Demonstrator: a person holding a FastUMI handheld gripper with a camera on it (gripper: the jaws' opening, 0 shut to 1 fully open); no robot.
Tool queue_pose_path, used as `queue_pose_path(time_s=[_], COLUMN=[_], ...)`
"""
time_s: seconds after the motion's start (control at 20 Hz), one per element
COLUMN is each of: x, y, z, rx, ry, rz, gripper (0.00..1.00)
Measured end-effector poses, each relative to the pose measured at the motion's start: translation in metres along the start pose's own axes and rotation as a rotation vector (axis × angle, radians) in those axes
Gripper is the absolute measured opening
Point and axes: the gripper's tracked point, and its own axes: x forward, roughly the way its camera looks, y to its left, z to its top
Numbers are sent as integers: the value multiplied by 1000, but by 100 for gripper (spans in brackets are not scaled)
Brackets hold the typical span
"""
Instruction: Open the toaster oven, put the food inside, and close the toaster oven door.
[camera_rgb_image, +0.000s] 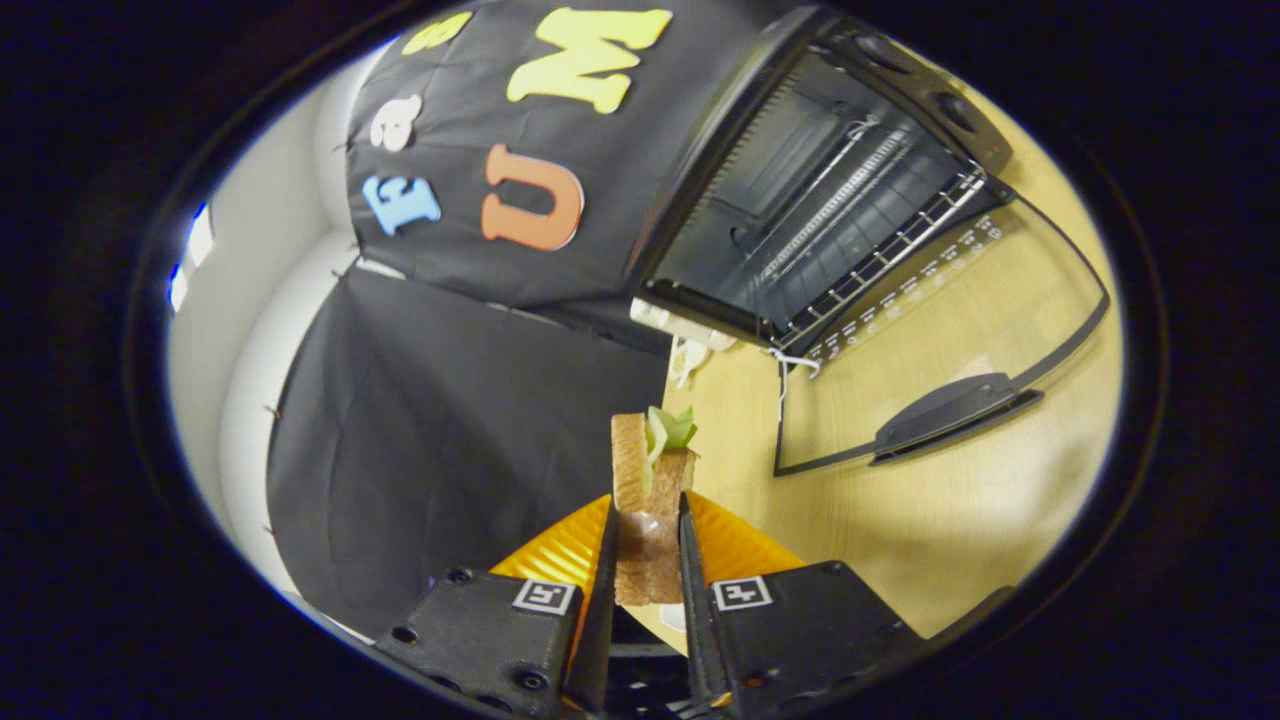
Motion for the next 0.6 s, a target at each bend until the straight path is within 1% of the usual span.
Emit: queue_pose_path(time_s=[0.05,0.15,0.35,0.5,0.6], x=[-3,-11,-29,-43,-45], y=[0,-4,-26,-36,-42], z=[15,48,101,142,149], rx=[57,125,124,158,159], ry=[-45,-160,-375,-547,-628], rz=[29,77,36,38,-5], gripper=[36,36,36,36,36])
